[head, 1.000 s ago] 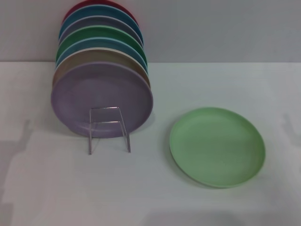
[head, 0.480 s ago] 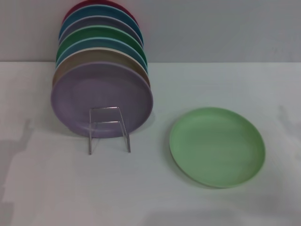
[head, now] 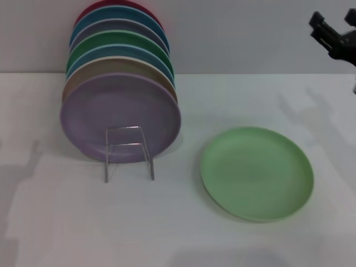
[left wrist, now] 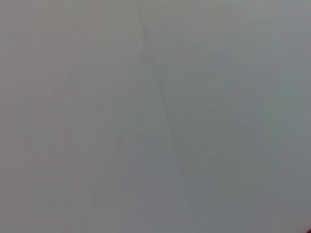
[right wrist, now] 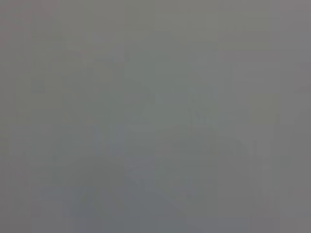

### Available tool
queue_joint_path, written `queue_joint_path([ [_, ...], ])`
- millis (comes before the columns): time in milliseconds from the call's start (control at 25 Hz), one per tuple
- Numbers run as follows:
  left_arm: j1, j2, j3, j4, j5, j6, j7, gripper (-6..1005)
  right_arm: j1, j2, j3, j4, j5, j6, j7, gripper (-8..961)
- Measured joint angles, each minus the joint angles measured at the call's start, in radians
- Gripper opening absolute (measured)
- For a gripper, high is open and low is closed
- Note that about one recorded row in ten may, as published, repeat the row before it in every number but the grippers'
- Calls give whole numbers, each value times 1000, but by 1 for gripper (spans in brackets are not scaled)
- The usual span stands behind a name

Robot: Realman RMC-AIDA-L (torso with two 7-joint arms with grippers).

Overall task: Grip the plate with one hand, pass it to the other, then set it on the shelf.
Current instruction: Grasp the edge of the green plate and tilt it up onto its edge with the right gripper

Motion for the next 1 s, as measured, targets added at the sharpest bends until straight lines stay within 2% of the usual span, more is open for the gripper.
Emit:
queue_joint_path([
  [40, 0, 0, 0, 0, 0, 0, 0, 859, 0, 0, 0, 0, 0, 0, 0, 790],
  [160, 0, 0, 0, 0, 3, 0, 0, 859, 9, -9, 15, 173, 0, 320, -10, 789],
  [200, -1, 0, 0, 0, 4, 0, 0, 859, 15, -6, 25, 220, 1, 425, -22, 789],
  [280, -1, 0, 0, 0, 3, 0, 0, 860, 31, 15, 57, 291, 4, 609, -52, 789],
  [360, -1, 0, 0, 0, 1, -1, 0, 860, 53, 57, 110, 358, 7, 811, -107, 790],
  [400, -2, 0, 0, 0, 1, -1, 0, 860, 85, 113, 177, 404, 15, 984, -180, 790],
  [440, -2, 0, 0, 0, 1, -1, 0, 860, 85, 113, 177, 404, 15, 984, -180, 790],
  [520, -4, 0, 0, 0, 0, -3, 0, 860, 120, 168, 259, 427, 36, 1147, -269, 790],
  [560, -5, 0, 0, 0, 0, -5, 0, 860, 140, 183, 293, 428, 58, 1207, -302, 790],
  [600, -8, 0, -1, 0, 0, -14, -2, 860, 176, 186, 340, 410, 113, 1303, -336, 790],
  [640, -10, 1, -2, 2, -1, -20, -2, 860, 197, 182, 361, 393, 146, 1344, -347, 789],
  [1000, -14, 3, -11, 3, -2, -41, 1, 859, 289, 182, 519, 263, 236, 1568, -441, 784],
])
